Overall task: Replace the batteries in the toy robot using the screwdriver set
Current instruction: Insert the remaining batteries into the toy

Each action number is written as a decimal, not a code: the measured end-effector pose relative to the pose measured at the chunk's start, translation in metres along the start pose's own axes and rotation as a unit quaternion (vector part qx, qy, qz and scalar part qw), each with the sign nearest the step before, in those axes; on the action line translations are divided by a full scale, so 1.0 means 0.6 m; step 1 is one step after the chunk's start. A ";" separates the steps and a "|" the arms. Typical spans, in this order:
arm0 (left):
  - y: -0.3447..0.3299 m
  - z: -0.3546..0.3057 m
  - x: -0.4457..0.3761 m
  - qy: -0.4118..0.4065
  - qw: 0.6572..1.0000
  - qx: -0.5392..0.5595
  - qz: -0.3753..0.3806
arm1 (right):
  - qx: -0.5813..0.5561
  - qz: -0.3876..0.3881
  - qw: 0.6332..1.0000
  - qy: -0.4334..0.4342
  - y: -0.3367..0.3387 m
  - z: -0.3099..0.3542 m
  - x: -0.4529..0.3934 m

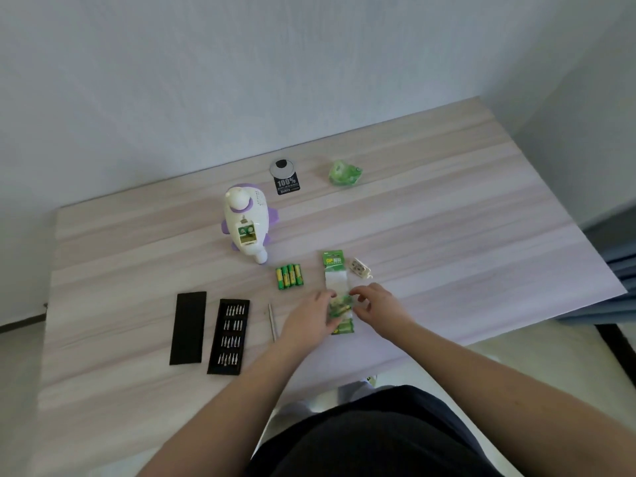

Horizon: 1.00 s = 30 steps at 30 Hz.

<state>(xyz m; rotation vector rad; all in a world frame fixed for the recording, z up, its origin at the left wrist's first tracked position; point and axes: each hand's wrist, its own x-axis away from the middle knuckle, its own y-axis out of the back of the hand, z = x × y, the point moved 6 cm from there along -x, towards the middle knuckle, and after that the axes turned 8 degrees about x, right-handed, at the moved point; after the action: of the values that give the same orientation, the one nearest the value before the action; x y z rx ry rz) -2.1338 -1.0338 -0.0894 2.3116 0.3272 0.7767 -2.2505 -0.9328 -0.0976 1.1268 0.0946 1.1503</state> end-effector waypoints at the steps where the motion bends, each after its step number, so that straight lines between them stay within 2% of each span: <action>1: -0.003 -0.001 -0.002 0.006 1.000 -0.004 -0.005 | 0.007 0.004 1.000 0.004 -0.001 0.001 -0.003; 8: -0.013 0.004 -0.011 0.044 0.999 -0.018 0.000 | 0.098 0.034 0.994 0.042 -0.007 0.016 -0.023; 14: -0.013 0.002 -0.012 0.045 0.999 -0.028 -0.006 | 0.210 0.061 0.971 0.095 -0.011 0.032 -0.037; 23: -0.011 -0.002 -0.015 0.054 0.997 -0.050 0.005 | 0.315 0.048 0.936 0.147 -0.003 0.060 -0.051; 30: -0.012 0.004 -0.014 0.068 0.997 -0.031 0.006 | 0.321 0.068 0.938 0.111 -0.007 0.062 -0.058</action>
<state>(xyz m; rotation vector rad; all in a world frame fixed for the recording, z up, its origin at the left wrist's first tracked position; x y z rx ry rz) -2.1389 -1.0329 -0.0995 2.2102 0.3457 0.9407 -2.2422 -0.9833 -0.0985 1.5856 0.6118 1.4172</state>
